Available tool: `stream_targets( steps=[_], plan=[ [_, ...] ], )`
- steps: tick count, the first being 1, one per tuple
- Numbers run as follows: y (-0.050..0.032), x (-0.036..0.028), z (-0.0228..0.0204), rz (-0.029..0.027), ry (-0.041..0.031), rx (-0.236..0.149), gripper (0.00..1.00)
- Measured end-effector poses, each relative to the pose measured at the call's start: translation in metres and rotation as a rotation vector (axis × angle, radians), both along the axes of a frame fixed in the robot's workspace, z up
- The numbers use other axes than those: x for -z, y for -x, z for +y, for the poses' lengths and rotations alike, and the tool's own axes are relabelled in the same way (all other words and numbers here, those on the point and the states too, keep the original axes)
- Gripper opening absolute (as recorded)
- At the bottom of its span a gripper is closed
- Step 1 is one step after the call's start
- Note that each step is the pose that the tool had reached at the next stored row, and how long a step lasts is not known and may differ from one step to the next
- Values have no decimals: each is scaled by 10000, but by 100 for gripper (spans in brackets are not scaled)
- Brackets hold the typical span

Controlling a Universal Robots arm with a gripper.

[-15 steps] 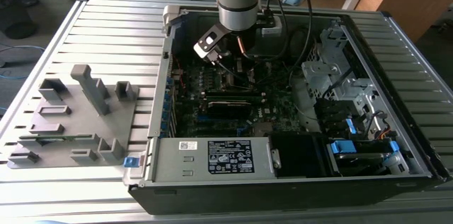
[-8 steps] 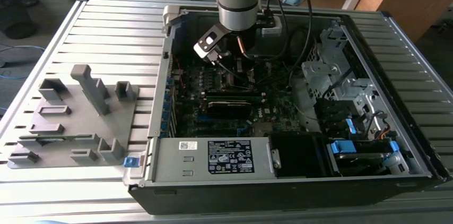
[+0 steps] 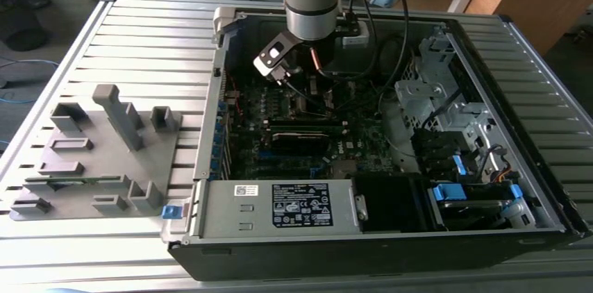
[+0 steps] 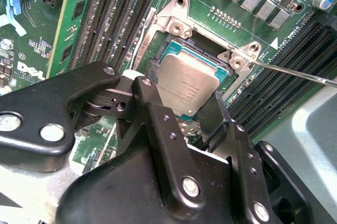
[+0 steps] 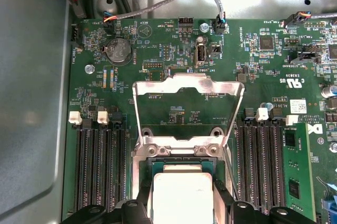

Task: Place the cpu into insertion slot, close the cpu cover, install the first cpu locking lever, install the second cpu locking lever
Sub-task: 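Place the cpu into insertion slot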

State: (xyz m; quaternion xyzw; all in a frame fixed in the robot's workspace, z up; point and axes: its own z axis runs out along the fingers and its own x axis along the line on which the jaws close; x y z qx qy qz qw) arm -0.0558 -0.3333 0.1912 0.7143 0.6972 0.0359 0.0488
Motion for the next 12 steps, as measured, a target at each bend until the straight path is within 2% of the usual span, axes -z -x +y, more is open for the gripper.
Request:
stream_targets(
  steps=[12],
  plan=[
    [0,4,0,0,0,0,54]
  ],
)
